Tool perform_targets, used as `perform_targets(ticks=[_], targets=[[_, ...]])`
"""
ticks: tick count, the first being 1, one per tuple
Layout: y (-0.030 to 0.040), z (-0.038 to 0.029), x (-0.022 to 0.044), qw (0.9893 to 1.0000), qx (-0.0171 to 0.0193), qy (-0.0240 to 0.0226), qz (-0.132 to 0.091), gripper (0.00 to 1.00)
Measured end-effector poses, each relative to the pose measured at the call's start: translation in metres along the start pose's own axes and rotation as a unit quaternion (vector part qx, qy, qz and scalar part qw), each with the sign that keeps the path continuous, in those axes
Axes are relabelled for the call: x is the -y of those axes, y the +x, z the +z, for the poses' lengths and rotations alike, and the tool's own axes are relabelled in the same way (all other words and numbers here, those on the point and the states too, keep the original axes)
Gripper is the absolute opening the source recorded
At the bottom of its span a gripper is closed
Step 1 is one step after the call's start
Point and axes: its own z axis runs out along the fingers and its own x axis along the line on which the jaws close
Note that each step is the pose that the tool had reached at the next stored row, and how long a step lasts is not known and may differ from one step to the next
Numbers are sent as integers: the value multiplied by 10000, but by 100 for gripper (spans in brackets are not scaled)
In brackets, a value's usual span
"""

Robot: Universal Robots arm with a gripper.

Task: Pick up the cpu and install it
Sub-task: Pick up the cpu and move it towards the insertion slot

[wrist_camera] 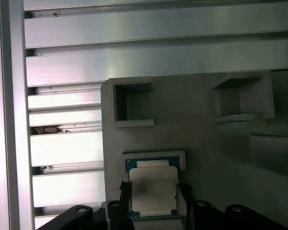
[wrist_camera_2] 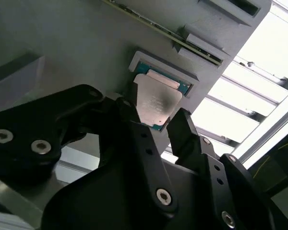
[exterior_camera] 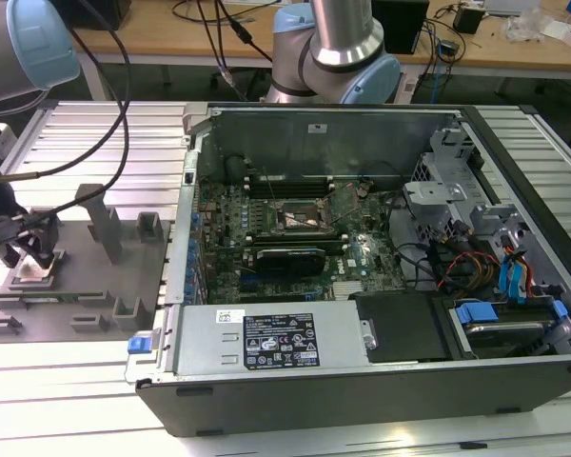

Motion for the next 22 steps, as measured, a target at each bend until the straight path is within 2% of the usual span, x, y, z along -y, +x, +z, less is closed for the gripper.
perform_targets(ticks=[1, 2, 3, 10, 17, 22], targets=[[0, 0, 0, 10000, 0, 0, 0, 54], [0, 0, 0, 10000, 0, 0, 0, 54], [-1, 0, 0, 10000, 0, 0, 0, 60], [-1, 62, 3, 9999, -3, 21, -110, 60], [0, 88, 3, 9996, -9, 21, -270, 60], [0, 109, 4, 9996, -11, 21, -299, 60]])
